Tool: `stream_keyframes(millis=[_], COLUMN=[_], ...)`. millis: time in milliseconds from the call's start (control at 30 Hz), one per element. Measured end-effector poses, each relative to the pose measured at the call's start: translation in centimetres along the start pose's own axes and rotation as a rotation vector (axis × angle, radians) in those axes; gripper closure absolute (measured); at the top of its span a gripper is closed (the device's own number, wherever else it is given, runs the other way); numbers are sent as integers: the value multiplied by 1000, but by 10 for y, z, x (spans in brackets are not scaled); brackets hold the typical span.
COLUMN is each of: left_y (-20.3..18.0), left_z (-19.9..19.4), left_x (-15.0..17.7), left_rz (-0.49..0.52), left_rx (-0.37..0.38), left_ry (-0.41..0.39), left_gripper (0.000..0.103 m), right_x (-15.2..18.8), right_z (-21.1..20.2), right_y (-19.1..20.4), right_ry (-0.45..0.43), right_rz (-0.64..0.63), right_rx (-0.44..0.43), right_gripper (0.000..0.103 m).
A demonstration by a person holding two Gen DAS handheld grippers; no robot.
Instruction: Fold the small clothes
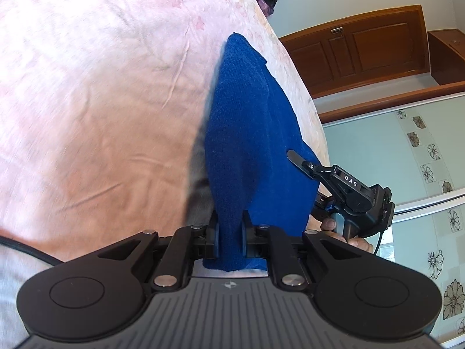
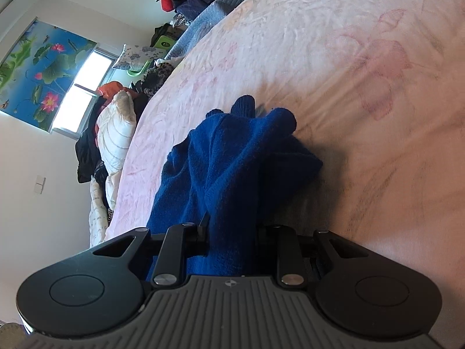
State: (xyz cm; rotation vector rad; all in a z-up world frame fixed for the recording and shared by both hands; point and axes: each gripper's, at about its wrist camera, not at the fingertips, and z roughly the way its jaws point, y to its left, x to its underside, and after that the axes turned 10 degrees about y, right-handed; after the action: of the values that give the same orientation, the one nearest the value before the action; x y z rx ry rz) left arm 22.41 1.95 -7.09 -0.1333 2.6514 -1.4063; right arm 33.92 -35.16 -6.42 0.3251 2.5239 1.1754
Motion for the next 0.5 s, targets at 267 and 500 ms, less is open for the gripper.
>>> stream_keyframes(millis=[267, 500], left_y=[-4, 2], left_z=[4, -1], left_x=[0, 6], left_rz=[-10, -3], left_rx=[3, -4], left_ry=[-1, 2], left_gripper=[91, 91], right_x=[19, 38], right_z=[-2, -2], right_y=[9, 15], right_ry=[21, 44], right_rz=[-7, -18], right_rx=[10, 5], right_gripper=[76, 76])
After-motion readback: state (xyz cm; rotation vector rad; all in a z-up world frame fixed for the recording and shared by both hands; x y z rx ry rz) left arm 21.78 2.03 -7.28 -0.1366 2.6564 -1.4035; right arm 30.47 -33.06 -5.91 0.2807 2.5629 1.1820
